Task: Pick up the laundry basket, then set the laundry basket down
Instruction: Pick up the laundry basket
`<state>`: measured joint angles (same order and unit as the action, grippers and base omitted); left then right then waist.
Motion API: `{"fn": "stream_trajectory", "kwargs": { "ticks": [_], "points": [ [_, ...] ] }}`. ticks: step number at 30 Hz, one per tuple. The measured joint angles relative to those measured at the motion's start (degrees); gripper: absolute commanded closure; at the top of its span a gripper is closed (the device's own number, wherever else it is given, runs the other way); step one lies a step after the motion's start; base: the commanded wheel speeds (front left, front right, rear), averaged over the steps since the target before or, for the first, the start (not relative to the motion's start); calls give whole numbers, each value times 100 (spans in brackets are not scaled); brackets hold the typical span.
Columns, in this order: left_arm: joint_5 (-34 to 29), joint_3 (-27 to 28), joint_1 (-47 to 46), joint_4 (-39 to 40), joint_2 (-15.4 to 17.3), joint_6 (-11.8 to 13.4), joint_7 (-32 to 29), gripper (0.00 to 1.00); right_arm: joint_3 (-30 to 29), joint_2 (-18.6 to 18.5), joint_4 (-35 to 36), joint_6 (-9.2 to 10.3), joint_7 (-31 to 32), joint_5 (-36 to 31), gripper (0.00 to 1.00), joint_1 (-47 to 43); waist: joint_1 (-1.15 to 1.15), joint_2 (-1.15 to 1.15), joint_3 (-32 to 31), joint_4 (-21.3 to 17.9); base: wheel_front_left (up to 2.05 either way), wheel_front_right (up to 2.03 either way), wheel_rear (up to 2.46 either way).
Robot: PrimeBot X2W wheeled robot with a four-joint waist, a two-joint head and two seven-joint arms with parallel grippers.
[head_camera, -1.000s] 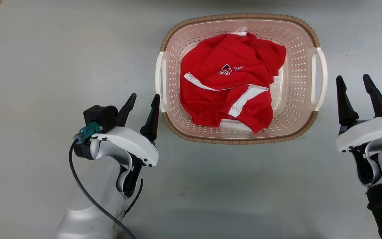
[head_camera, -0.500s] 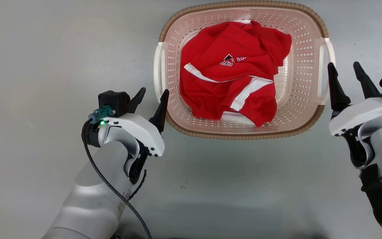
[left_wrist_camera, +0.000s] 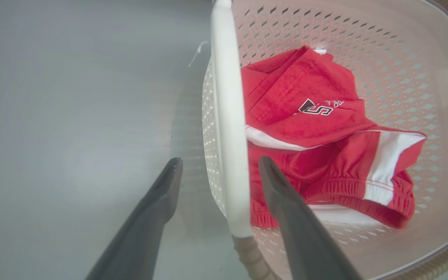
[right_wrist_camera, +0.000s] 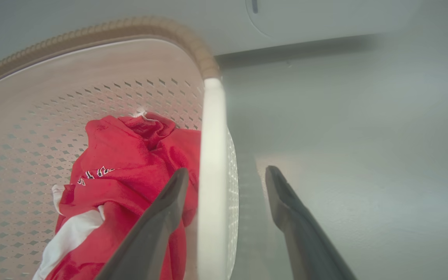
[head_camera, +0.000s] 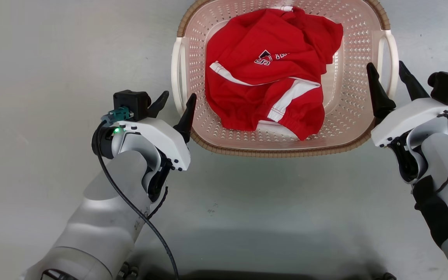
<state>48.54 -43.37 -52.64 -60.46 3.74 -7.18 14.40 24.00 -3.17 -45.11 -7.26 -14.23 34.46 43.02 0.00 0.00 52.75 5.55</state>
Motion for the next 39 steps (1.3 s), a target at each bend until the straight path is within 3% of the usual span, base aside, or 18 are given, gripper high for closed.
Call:
{"fn": "stream_trajectory", "kwargs": {
  "ticks": [13,37,38,39],
  "points": [
    [649,-670,-360,-198,136,-14,1,0,282,-7,-82,0,0,185,0,279,0,0,171,-14,0,0,0],
    [904,-1143,-658,-224,215,-14,1,0,407,-7,-66,0,0,258,0,371,0,0,240,-50,0,0,0],
    [910,-1166,-658,-229,216,-14,1,16,419,-7,-60,0,0,288,0,371,0,0,247,-52,0,0,0],
    [911,-1211,-658,-231,219,-14,1,100,432,-7,-60,0,0,302,17,372,0,0,255,-54,0,0,0]
  ]
}}
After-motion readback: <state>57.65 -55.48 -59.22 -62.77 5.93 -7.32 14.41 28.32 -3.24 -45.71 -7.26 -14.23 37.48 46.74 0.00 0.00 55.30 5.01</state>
